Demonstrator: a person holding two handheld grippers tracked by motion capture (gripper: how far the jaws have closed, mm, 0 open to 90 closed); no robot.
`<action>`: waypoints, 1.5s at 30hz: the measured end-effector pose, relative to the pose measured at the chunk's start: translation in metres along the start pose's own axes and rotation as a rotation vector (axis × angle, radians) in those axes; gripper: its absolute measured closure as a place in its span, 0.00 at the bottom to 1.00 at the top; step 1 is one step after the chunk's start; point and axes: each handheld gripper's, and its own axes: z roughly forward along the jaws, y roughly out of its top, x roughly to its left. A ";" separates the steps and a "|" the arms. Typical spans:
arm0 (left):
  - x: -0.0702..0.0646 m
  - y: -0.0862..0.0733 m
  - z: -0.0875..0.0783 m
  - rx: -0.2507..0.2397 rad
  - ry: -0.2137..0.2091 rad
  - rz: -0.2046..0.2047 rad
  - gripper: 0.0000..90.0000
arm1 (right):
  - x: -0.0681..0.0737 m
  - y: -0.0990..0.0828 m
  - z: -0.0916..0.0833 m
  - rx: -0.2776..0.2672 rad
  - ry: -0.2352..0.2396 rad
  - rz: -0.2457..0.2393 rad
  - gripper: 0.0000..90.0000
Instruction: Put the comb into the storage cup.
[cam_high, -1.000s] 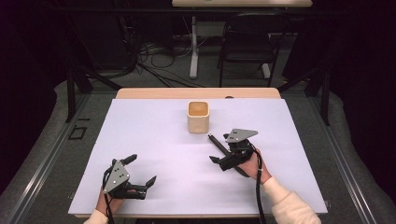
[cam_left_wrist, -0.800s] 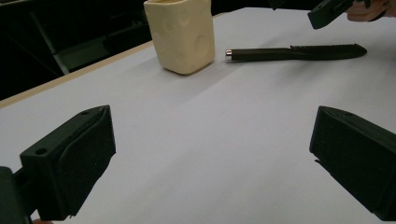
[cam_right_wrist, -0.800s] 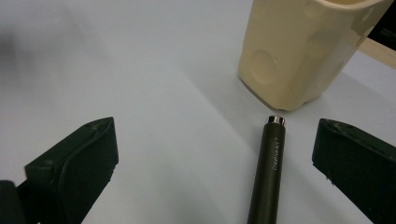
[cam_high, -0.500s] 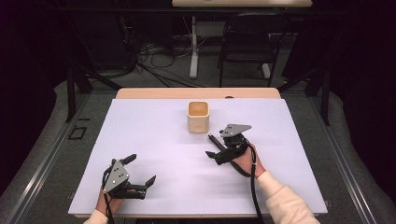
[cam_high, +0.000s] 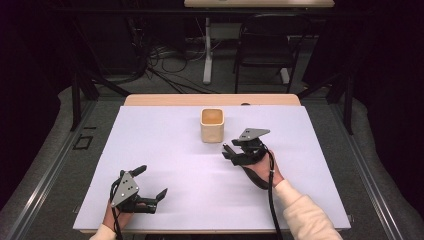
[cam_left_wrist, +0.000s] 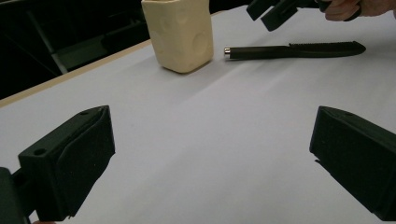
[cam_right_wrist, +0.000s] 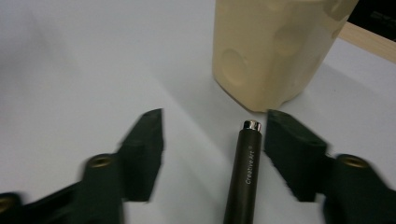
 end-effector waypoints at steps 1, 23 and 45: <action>0.000 0.000 0.000 -0.001 0.002 0.001 0.00 | 0.000 0.000 0.001 0.009 -0.010 -0.003 0.62; 0.000 0.000 0.002 0.012 0.000 0.003 0.00 | -0.001 0.002 0.033 0.186 -0.111 -0.119 1.00; 0.001 0.000 0.001 0.011 0.004 0.000 0.00 | -0.018 -0.001 0.041 0.228 -0.178 -0.105 1.00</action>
